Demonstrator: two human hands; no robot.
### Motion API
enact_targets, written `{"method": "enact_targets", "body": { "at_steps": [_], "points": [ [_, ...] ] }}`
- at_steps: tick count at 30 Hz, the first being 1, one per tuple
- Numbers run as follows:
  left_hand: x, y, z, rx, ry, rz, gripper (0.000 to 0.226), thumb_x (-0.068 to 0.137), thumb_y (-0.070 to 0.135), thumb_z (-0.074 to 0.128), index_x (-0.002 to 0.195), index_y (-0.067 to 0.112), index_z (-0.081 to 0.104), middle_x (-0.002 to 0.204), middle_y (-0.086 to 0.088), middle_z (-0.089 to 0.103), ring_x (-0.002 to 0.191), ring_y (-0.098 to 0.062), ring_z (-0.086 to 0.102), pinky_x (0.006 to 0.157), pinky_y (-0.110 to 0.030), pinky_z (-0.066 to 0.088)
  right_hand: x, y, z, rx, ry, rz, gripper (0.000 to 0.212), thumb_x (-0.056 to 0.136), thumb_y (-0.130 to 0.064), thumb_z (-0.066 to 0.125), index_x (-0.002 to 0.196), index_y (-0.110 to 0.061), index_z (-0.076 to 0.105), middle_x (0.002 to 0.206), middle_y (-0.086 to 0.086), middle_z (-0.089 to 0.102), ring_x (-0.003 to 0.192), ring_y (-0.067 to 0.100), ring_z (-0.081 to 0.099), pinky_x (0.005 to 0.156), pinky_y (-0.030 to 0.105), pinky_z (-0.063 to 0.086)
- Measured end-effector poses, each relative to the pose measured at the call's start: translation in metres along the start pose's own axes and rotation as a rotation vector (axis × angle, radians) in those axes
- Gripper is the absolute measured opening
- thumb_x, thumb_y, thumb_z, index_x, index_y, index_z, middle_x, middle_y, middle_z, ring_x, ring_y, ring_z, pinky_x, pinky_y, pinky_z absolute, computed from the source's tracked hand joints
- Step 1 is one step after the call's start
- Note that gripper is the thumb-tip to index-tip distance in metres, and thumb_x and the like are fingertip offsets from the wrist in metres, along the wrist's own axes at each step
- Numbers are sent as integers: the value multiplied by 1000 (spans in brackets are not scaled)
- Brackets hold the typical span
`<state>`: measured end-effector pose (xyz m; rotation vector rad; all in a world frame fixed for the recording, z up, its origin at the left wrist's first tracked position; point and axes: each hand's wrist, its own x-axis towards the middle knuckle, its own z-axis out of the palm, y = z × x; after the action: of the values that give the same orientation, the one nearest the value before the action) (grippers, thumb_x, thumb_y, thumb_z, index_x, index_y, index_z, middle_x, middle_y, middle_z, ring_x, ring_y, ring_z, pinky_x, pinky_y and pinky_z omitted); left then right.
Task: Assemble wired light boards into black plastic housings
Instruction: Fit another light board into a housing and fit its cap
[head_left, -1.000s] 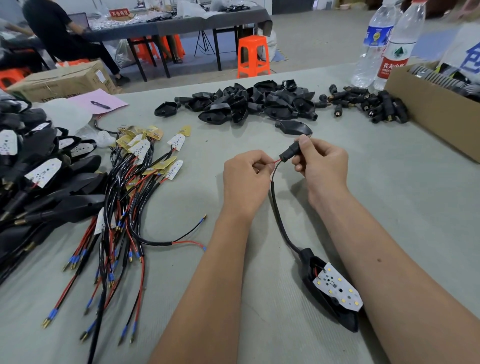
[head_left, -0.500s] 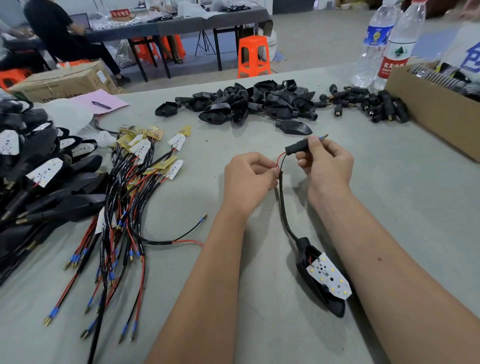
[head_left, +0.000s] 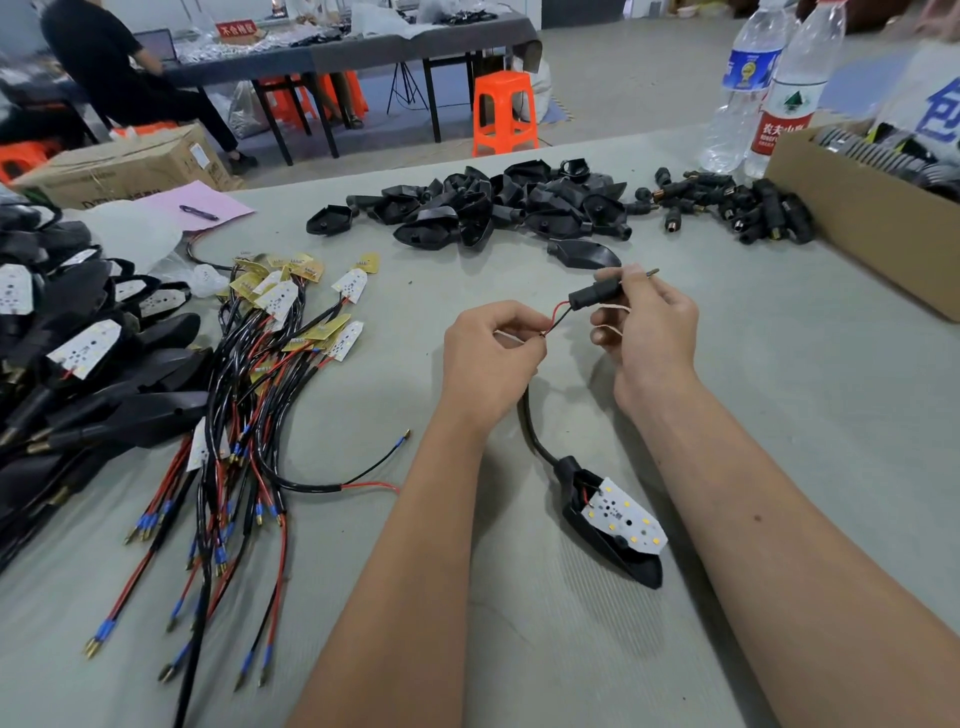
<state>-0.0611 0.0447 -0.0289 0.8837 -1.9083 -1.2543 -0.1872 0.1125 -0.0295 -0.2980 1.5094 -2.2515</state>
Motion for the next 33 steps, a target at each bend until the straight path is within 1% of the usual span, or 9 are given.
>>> {"method": "enact_targets", "body": {
  "at_steps": [3, 6, 9, 13, 17, 22, 24, 28, 33],
  "points": [
    [1, 0, 0, -7, -10, 5, 29, 82, -3, 63, 85, 20, 80, 70, 1, 68, 60, -14, 60, 77, -48, 62, 0, 0, 0, 11, 7, 4, 41, 108, -27, 51, 83, -11, 79, 80, 6, 68, 58, 14, 51, 46, 25, 41],
    [3, -2, -1, -5, -23, 7, 31, 86, -3, 62, 89, 22, 80, 73, 5, 66, 62, -13, 59, 76, -44, 63, 1, 0, -2, -25, 56, -23, 32, 105, -26, 57, 87, -15, 82, 79, 3, 58, 55, 6, 43, 48, 23, 40],
    [4, -3, -1, 14, -27, 21, 37, 90, -3, 60, 103, 26, 80, 76, 6, 64, 65, -13, 58, 74, -41, 62, 2, 0, -3, -6, 100, -48, 21, 102, -19, 63, 92, -17, 82, 76, 1, 53, 52, 6, 38, 48, 22, 37],
    [5, -3, -1, 16, -36, 30, 44, 91, -5, 57, 107, 28, 80, 75, 9, 59, 58, -9, 52, 70, -39, 59, 1, -1, -3, 33, 121, -49, 17, 99, -13, 66, 94, -8, 81, 74, 0, 64, 54, 10, 51, 46, 21, 40],
    [4, -2, -1, 8, -17, 14, 39, 91, -4, 58, 105, 26, 79, 76, 8, 60, 61, -10, 55, 66, -36, 60, -2, -2, -3, 23, 93, -60, 15, 100, -14, 65, 97, -10, 79, 76, 0, 74, 57, 14, 66, 45, 22, 43],
    [2, 0, 4, -23, 1, 21, 24, 92, 22, 72, 115, 28, 71, 89, 3, 69, 78, -22, 70, 71, -43, 62, -6, -2, -2, -74, 35, -99, 18, 103, -18, 62, 98, -8, 76, 81, 3, 78, 66, 21, 76, 44, 23, 48],
    [1, 0, 8, -28, -25, 33, 22, 91, 26, 75, 113, 29, 70, 91, 1, 71, 77, -22, 72, 68, -38, 62, -8, -1, -1, -125, 2, -119, 20, 104, -18, 60, 99, -5, 74, 83, 6, 78, 66, 24, 77, 42, 24, 48],
    [1, -1, 12, -121, -51, 7, 7, 92, 13, 73, 97, 17, 73, 83, -7, 74, 59, -13, 68, 56, -25, 55, -9, 0, 0, -171, 6, -143, 22, 106, -20, 55, 100, -3, 68, 81, 10, 77, 58, 28, 74, 39, 26, 48],
    [1, 0, 10, -225, -165, -103, 6, 95, 17, 72, 93, 12, 74, 75, -4, 74, 53, -16, 64, 51, -26, 52, -6, 2, -2, -178, 87, -195, 23, 108, -23, 51, 90, -12, 60, 73, 8, 75, 47, 23, 67, 40, 26, 48]
  ]
}}
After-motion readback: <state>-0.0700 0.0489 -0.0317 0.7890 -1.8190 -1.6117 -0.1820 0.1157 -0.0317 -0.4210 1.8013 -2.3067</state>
